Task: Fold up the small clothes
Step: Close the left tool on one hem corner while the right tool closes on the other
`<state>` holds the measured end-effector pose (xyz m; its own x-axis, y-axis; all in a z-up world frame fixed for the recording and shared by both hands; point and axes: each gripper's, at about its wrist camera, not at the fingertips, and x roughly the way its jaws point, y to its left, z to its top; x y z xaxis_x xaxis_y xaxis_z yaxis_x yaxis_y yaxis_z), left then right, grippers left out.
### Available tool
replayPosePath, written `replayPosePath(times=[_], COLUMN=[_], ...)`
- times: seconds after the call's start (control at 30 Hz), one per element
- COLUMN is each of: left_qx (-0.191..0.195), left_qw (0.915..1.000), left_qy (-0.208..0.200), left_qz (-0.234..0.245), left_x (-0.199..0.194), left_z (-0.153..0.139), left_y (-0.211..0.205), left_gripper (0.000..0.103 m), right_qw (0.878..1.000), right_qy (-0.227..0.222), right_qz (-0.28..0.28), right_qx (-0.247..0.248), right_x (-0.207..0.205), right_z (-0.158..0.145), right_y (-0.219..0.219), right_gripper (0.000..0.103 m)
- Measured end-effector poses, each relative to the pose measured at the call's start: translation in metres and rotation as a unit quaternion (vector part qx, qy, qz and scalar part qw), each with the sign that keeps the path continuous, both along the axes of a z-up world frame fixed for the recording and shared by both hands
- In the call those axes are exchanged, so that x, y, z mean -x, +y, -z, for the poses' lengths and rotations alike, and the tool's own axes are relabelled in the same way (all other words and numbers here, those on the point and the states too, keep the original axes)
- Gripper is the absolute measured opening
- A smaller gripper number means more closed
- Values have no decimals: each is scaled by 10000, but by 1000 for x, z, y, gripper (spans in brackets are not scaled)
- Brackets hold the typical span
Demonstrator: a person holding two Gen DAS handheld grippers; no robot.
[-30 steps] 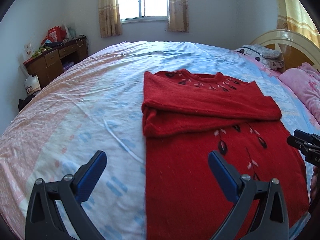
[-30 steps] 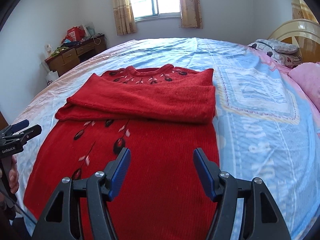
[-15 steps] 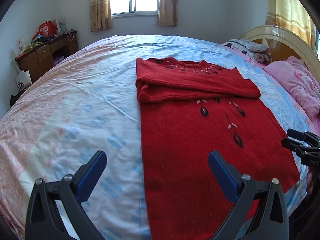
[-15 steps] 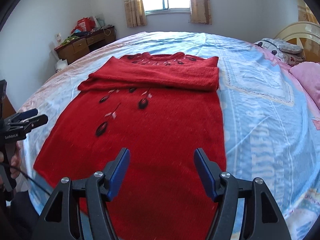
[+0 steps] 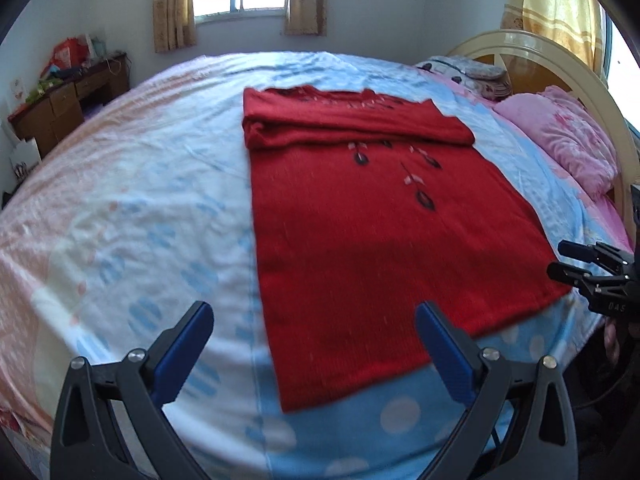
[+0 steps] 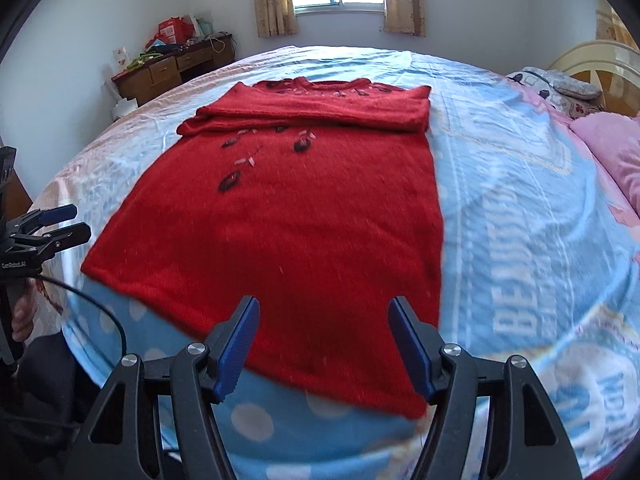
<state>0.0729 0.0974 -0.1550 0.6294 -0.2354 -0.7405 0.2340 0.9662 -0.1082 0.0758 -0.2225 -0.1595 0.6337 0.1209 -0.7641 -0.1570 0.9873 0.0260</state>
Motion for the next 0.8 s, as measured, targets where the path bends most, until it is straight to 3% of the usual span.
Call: replayPosePath(times=[0.27,0.5,0.63,0.7,0.8], left_qx=[418,436,350,321,263], left_qw=[9978,9960,9969,9972,9975], left_qy=[502,778,706,675,645], left_qz=[-73,16,14,48,112], left_x=[6,11,12,14,16], left_z=[21,37,37,36,36], left_y=[10,3,1,1,0], left_gripper=[86,74,70,47,29], right_qw=[9997,9996,9993,9991,9986], right_qy=[43,44,52,72,53], right_qz=[207,262,318,365,469], right_qx=[-116,-125,-166,-192,-231], right_x=[16,18,18,17,18], right_z=[9,12,14,14,13], right_y=[-12,-15,-20,-22,-29], right_gripper=[68,68,68,68,68])
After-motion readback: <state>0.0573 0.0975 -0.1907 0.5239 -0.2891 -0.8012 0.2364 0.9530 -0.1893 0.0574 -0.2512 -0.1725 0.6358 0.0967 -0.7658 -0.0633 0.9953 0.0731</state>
